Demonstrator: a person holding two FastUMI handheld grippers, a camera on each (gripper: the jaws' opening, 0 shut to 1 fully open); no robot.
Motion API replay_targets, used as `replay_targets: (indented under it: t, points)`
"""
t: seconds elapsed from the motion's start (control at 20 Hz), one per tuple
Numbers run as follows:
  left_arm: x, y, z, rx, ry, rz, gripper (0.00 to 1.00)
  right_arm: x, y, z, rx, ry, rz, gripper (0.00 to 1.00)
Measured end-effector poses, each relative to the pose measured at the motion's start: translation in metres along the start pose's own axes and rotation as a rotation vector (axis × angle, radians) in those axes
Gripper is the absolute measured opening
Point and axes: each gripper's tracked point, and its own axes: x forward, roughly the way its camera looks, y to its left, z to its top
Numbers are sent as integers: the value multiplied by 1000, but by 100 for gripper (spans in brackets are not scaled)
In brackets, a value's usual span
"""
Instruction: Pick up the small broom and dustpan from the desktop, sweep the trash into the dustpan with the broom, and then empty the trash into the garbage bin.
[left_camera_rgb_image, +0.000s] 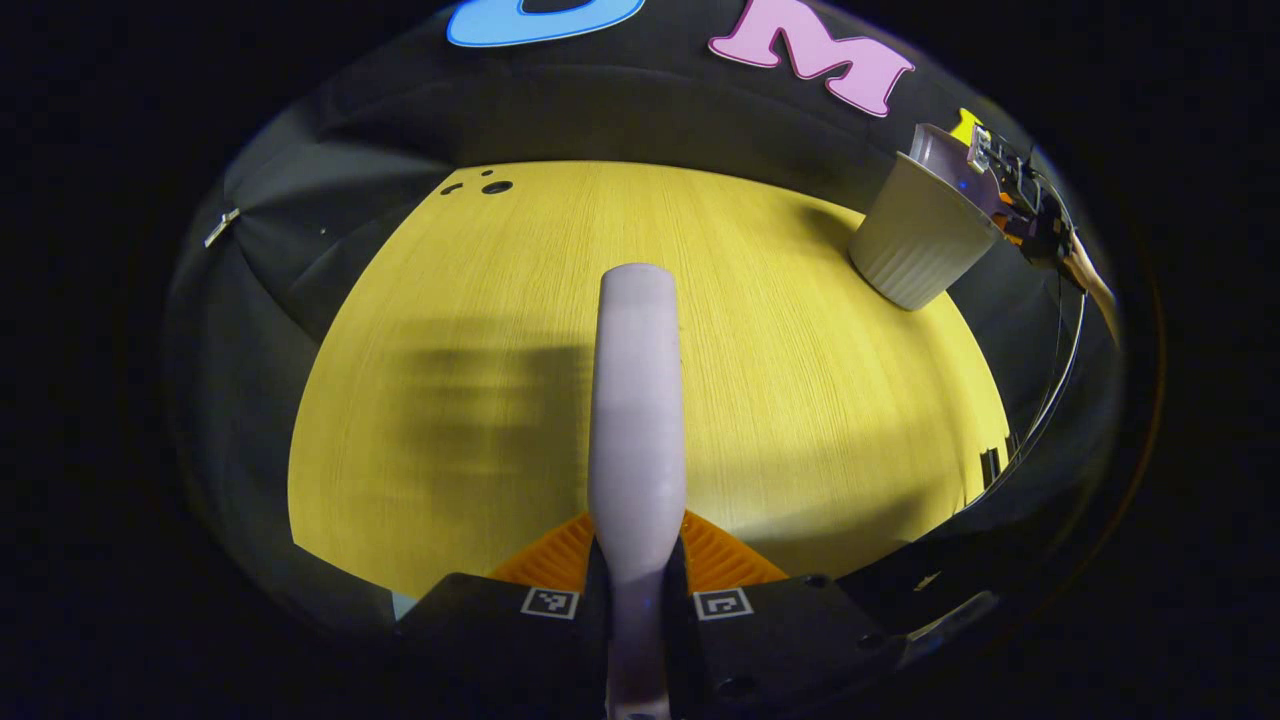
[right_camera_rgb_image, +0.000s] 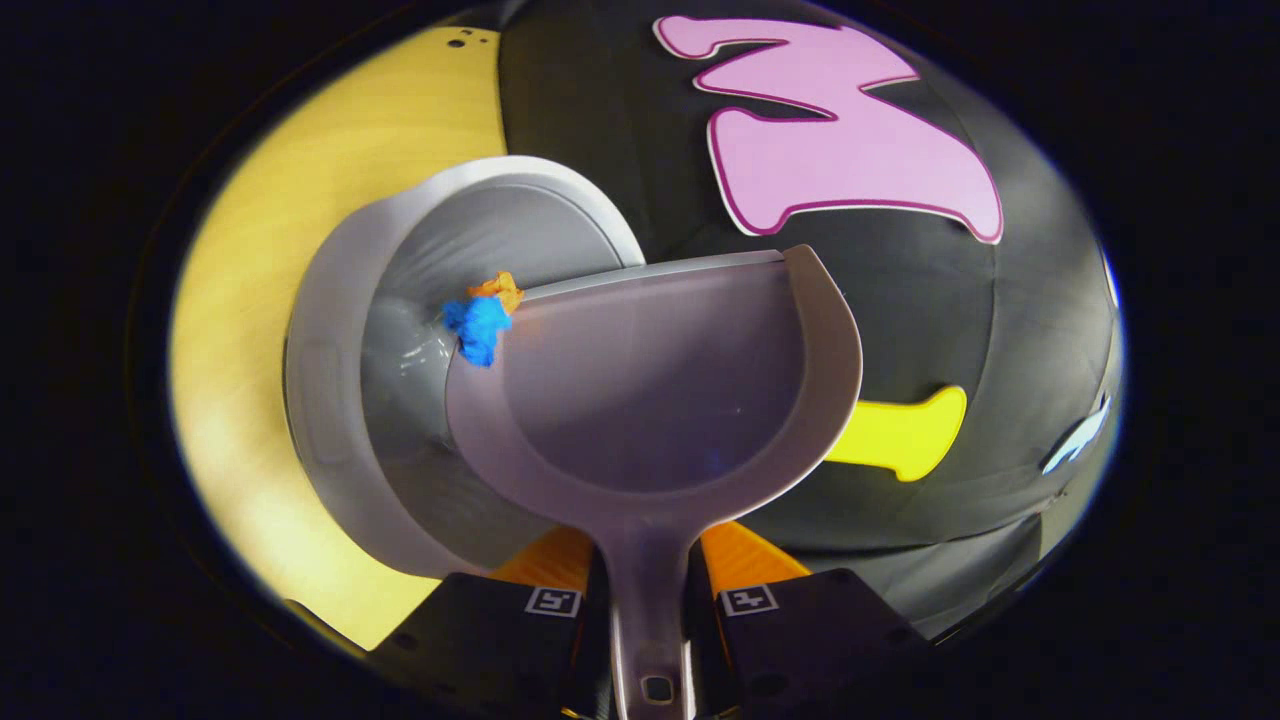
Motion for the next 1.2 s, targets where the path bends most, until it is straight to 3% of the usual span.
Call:
replay_targets:
  t: [0.15,0.4,0.45,0.5,0.7,1.05,1.2]
  points:
    - [1,0,-1,-4,0,-4,28,3,3,0,-76,13,-11,35]
    - [2,-1,2,-11,-11,-6,31,5,1,-7,-20,38,19,35]
    - [3,-1,1,-12,-13,-5,27,6,1,-9,19,44,30,36]
    - [3,0,1,-13,-15,-4,31,5,1,-12,71,50,41,36]
    - [2,2,2,-16,-17,-4,28,-6,-8,-17,305,80,76,36]
    - [-2,1,11,-12,-47,-19,31,-32,-22,6,834,67,214,36]
    - [-5,0,10,5,-51,-30,28,-35,-32,17,961,35,230,36]
